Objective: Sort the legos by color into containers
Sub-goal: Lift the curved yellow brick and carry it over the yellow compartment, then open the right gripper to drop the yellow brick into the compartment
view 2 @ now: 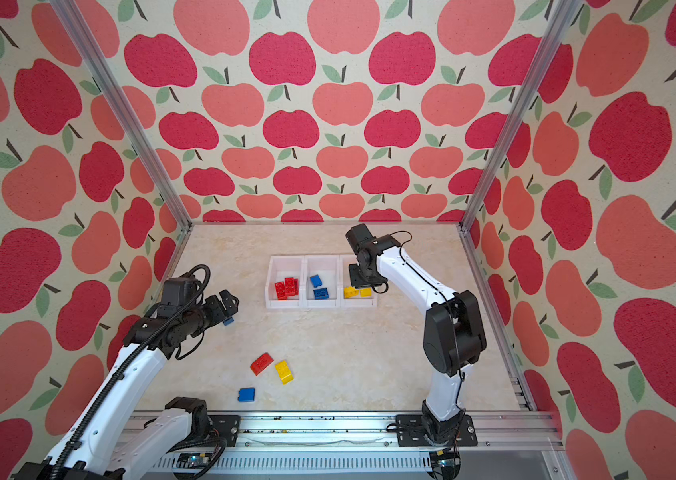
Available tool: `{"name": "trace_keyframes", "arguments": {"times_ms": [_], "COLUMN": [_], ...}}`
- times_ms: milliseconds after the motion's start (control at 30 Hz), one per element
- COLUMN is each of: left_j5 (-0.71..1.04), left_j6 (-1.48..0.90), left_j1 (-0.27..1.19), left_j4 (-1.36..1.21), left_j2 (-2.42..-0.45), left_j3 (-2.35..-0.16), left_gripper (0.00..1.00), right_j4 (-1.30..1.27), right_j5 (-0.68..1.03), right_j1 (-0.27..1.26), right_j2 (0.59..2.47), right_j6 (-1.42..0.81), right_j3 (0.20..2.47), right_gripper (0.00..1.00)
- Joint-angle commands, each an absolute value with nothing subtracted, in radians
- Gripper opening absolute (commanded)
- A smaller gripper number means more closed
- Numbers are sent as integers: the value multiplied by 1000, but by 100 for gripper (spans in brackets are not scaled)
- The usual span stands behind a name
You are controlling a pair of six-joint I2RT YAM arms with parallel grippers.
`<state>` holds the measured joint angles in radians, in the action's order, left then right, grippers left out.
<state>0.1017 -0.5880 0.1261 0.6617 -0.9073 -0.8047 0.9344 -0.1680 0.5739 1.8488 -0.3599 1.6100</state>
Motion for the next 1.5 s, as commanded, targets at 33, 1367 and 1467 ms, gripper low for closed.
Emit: {"name": "trace_keyframes", "arguments": {"times_ms": [33,1367,1467], "left_j5": [74,41,41], "left_j6": [-605,-626,-628], "left_j1": [129,132,131], "left_j4": [690,730,730], "left_j2": [-896,-881,-879], "left_j3": [-804,-826,-824], "left_gripper": [99,99,99], "right_j4": [931,923,925], "right_j5": [-194,-230,-226], "right_j1": [577,550,550], "right_j2": [1924,2083,2077], "right_j6": [-306,-267,-269], "right_j3": [1691,1741,1740], "right_gripper": [29,54,54]}}
